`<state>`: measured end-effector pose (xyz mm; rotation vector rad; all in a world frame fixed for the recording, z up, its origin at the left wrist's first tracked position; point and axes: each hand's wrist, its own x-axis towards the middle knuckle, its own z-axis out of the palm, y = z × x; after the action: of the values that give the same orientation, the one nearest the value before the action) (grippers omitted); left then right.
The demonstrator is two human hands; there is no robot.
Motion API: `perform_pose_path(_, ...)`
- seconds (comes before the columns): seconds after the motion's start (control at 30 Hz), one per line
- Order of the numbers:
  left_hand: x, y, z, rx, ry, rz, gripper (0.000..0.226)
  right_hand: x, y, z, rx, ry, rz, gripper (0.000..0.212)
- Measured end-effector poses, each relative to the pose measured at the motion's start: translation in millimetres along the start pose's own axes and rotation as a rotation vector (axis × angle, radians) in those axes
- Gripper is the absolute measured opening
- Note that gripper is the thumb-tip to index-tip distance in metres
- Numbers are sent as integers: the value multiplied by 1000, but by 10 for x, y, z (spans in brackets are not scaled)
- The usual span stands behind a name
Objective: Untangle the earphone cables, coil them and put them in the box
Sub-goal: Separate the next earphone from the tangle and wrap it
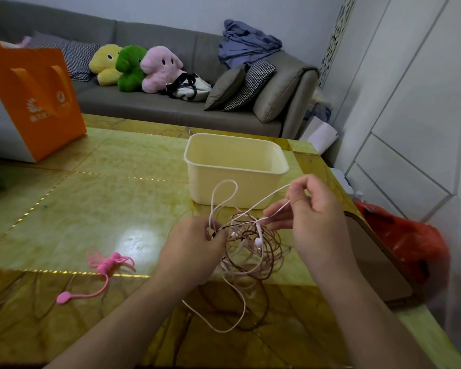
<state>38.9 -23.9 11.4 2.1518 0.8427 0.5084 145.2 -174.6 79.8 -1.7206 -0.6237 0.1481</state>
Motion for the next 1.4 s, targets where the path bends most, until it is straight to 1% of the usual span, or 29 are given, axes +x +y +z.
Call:
perform_pose_path(0.07, 6, -2, 1, 12, -11, -5, 18, 19, -15, -2, 134, 20, 55, 28)
perform_pose_path(0.23, 30, 2, -9, 42, 15, -29, 21, 58, -57, -50, 589, 92, 269, 26)
perform_pose_path(0.37, 30, 14, -32, -3, -32, -67, 15, 80, -76, -75, 733, 113, 352, 27)
perform_pose_path(0.47, 51, -30, -49, -46, 10, -115, 13, 132, -28, -137, 768, 179, 353, 27)
perform_pose_path(0.53, 75, -78, -77, -78, 46, -150, 13, 191, -10, -218, 885, 222, 330, 28)
perform_pose_path(0.6, 92, -120, -109, -78, 63, -168, 12, 247, -2, -296, 942, 240, 312, 29)
perform_pose_path(0.7, 74, -119, -147, -91, 68, -145, 13, 266, 23, -314, 849, 203, 325, 31)
perform_pose_path(0.77, 56, -85, -154, -121, 54, -114, 11, 242, 66, -287, 672, 137, 322, 29)
perform_pose_path(0.83, 31, -54, -161, -195, 17, -100, 8, 201, 87, -262, 489, 34, 303, 26)
perform_pose_path(0.9, 7, -18, -210, -275, -4, -89, 12, 170, 90, -255, 388, -34, 275, 27)
perform_pose_path(1.0, 10, 30, -337, -427, 20, -78, 10, 158, 130, -264, 242, -3, 253, 35)
perform_pose_path(1.03, 20, 26, -380, -491, 35, -78, 15, 153, 146, -273, 186, 21, 252, 36)
perform_pose_path(1.07, 27, 19, -429, -553, 51, -76, 21, 155, 156, -285, 162, 40, 256, 37)
perform_pose_path(1.1, 29, 9, -476, -598, 60, -68, 27, 158, 165, -303, 192, 40, 263, 36)
perform_pose_path(1.17, 19, -8, -575, -630, 75, -47, 32, 145, 146, -325, 348, -25, 259, 34)
perform_pose_path(1.2, 10, -18, -618, -624, 84, -35, 33, 129, 125, -327, 395, -66, 239, 32)
perform_pose_path(1.23, 2, -26, -656, -622, 98, -22, 33, 116, 112, -322, 391, -94, 209, 31)
perform_pose_path(1.3, -4, -43, -723, -652, 125, -13, 34, 95, 117, -288, 291, -103, 141, 31)
perform_pose_path(1.4, -26, -35, -782, -673, 100, -18, 35, 60, 125, -234, 99, -89, 97, 35)
